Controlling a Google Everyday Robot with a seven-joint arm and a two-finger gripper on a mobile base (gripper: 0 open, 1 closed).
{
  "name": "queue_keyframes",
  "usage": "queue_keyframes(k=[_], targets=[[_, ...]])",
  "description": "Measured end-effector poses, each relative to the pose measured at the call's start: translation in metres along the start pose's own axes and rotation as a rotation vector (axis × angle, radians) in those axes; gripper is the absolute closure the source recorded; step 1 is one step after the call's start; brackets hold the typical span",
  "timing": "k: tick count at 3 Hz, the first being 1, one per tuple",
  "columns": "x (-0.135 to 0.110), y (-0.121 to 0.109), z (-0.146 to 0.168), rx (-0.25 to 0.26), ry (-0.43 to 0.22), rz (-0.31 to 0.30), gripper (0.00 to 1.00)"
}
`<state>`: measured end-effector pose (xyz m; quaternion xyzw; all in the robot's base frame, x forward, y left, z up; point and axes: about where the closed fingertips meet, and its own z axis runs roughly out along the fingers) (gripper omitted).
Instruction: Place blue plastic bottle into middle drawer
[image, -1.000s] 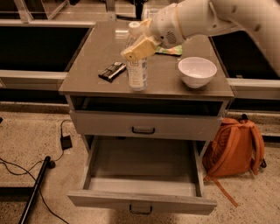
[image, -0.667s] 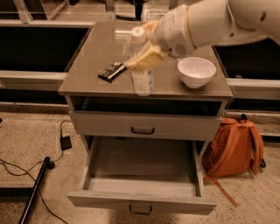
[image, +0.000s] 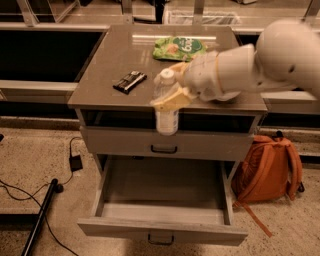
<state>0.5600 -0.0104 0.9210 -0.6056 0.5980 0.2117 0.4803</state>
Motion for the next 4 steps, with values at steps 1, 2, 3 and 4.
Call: queue_keyframes(k=[1, 2, 3, 4], targets=[[0.078, 0.031, 0.051, 0.041, -0.105, 0.088, 1.0], [0.176, 0.079, 0.071, 0.11, -0.084, 0.099, 1.0], [0.176, 0.079, 0.071, 0.111, -0.083, 0.099, 1.0], [0.243, 0.09, 0.094, 0.079, 0.024, 0.096, 1.0]])
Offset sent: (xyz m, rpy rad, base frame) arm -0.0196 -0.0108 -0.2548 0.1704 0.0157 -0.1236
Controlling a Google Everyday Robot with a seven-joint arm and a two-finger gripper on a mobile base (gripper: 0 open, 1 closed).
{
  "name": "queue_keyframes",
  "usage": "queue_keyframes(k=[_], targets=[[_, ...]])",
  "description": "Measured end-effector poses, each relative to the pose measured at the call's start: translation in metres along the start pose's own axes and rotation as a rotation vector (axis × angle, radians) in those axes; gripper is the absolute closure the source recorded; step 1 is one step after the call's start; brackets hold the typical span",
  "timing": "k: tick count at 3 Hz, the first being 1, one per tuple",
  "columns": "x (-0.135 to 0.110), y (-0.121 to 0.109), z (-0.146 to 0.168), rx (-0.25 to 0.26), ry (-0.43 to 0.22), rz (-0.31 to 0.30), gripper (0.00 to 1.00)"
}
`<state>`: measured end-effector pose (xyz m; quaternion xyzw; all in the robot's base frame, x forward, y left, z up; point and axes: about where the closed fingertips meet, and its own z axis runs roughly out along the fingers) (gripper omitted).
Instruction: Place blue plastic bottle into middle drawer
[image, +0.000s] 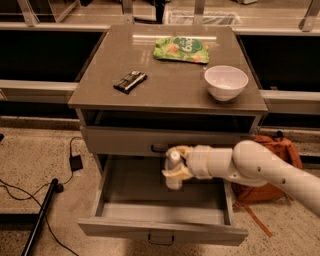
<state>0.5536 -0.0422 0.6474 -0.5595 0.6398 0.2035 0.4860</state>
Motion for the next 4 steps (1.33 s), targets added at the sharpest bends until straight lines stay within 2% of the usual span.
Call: queue_keyframes(k=[1, 2, 3, 4], targets=[[0.084, 0.023, 0.012, -0.049, 0.058, 0.043, 1.0], [0.132, 0.04, 0.021, -0.093, 0.059, 0.075, 0.82], [0.159, 0.05, 0.026, -0.109, -0.005, 0.137, 0.58], [0.162, 0.054, 0.029, -0.115, -0.013, 0.147, 0.35]])
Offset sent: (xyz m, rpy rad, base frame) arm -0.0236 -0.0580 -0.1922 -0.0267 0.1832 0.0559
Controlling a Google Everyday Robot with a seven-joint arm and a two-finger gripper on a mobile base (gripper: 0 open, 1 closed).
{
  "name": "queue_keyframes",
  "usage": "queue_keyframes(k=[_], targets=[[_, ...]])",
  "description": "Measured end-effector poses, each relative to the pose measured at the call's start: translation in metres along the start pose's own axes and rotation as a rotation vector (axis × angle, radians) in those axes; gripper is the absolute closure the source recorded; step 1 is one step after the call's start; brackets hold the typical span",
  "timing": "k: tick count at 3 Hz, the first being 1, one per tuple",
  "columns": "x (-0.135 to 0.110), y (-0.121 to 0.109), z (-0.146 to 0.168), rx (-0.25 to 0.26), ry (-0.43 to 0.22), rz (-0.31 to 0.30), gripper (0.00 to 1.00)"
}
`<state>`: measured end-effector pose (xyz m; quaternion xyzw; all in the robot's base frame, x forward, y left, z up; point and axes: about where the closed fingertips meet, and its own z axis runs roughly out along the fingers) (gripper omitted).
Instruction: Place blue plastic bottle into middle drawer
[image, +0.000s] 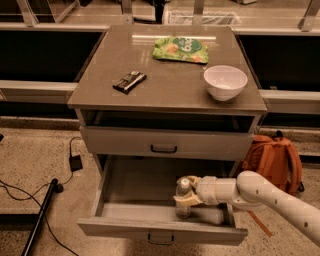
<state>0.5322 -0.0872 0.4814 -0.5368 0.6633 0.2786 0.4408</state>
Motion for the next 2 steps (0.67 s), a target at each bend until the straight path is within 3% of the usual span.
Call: queue_keyframes(k=[1, 2], targets=[[0.0, 0.0, 0.0, 0.0, 0.0, 0.0, 0.13], [0.0, 0.0, 0.0001, 0.0, 0.0, 0.0, 0.0]])
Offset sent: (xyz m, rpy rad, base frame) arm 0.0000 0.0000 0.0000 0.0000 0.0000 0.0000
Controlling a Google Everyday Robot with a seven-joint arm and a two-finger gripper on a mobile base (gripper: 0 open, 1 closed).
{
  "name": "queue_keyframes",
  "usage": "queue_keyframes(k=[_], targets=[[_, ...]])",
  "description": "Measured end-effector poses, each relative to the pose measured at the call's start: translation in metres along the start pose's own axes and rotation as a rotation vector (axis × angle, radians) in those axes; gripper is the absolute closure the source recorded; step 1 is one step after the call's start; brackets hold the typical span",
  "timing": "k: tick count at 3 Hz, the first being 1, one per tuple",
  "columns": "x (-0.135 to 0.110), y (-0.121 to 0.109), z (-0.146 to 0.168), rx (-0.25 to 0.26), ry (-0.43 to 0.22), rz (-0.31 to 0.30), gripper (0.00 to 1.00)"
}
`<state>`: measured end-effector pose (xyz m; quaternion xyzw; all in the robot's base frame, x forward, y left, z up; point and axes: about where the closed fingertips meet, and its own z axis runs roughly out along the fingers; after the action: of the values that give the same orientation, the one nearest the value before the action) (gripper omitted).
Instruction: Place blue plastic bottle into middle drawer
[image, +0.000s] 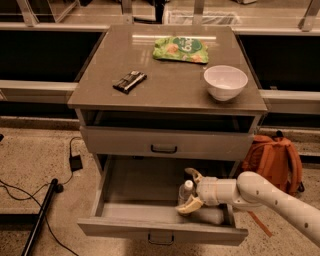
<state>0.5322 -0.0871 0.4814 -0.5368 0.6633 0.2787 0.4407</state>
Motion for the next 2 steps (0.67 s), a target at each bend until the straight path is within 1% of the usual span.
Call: queue_keyframes(k=[1, 2], targets=[[-0.016, 0.003, -0.021, 0.016, -0.063, -0.016, 0.0], [-0.036, 0.03, -0.1, 0.057, -0.091, 0.026, 0.0]])
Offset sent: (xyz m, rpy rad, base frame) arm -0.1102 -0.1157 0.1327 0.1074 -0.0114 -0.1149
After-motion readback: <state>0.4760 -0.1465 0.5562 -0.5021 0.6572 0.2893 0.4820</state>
